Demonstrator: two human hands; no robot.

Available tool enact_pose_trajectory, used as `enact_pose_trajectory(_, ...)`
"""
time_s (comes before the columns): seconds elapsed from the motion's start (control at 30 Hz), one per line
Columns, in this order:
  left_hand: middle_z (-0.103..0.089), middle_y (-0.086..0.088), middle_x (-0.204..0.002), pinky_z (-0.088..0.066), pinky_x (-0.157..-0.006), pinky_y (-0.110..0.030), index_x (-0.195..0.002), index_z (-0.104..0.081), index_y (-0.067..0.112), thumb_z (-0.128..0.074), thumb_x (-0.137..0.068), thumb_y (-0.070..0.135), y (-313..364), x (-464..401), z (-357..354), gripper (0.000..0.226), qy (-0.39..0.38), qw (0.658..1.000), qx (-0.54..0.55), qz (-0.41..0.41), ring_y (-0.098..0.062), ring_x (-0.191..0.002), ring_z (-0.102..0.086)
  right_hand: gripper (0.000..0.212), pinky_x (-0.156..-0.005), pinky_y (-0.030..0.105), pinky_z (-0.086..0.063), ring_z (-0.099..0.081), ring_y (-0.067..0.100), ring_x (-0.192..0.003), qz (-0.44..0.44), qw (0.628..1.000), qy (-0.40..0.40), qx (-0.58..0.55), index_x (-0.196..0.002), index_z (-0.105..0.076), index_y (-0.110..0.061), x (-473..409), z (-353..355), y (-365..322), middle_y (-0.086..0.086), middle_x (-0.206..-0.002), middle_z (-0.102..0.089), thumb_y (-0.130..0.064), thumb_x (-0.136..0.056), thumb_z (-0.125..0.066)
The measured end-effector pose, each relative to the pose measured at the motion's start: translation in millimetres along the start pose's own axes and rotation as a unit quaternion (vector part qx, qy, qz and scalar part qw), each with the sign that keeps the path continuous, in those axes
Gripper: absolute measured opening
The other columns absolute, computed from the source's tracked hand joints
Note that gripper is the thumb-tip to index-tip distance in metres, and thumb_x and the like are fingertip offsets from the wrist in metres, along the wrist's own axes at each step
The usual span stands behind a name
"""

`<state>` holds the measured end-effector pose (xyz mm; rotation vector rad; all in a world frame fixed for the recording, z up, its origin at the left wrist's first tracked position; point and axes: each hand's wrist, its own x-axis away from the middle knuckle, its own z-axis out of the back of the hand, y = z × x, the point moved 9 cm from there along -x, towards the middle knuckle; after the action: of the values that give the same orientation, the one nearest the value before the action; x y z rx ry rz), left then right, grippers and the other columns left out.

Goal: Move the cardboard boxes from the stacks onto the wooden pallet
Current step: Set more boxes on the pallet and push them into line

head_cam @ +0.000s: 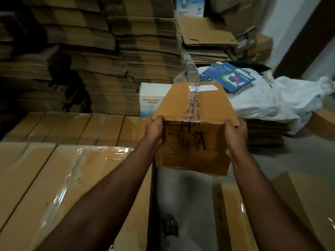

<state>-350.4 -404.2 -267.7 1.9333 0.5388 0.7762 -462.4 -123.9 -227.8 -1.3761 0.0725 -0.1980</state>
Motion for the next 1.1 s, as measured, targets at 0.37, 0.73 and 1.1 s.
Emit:
enact_pose_trajectory(0.37, -0.061, -0.005, -0.114, -0.043, -0.065, -0.03, -0.13, -0.045, 0.025, -0.052, -0.098, 0.018, 66.4, -154.3, 98.0, 0.034, 0.109, 0.986, -0.096, -0.078, -0.018, -0.094, -0.058, 0.044, -0.102, 0.041, -0.048, -0.056, 0.023, -0.12, -0.001, 0.993, -0.103, -0.054, -0.139, -0.049, -0.019, -49.9, -227.1, 26.1, 0.003, -0.132, -0.059, -0.029, -0.097, -0.054)
enact_pose_trajectory(0.73, -0.062, -0.001, -0.106, -0.049, -0.071, -0.038, -0.127, -0.045, 0.028, -0.048, -0.1, 0.016, -9.9, -297.9, 192.7, 0.03, 0.2, 0.977, -0.075, -0.01, -0.015, -0.088, -0.06, 0.043, -0.078, 0.013, -0.044, -0.054, 0.012, -0.112, -0.045, 0.983, -0.18, -0.012, -0.144, -0.041, -0.017, -100.6, -407.2, 127.8, -0.008, -0.124, -0.054, -0.025, -0.102, -0.049)
enact_pose_trajectory(1.1, -0.063, -0.004, -0.117, -0.051, -0.07, -0.036, -0.139, -0.045, 0.025, -0.053, -0.081, 0.014, -103.7, -324.5, 298.2, 0.059, 0.26, 0.951, -0.128, 0.105, -0.019, -0.094, -0.061, 0.041, -0.087, 0.027, -0.051, -0.059, 0.018, -0.114, -0.102, 0.949, -0.295, 0.048, -0.134, -0.044, -0.016, -62.8, -449.5, 266.5, 0.006, -0.129, -0.058, -0.022, -0.097, -0.059)
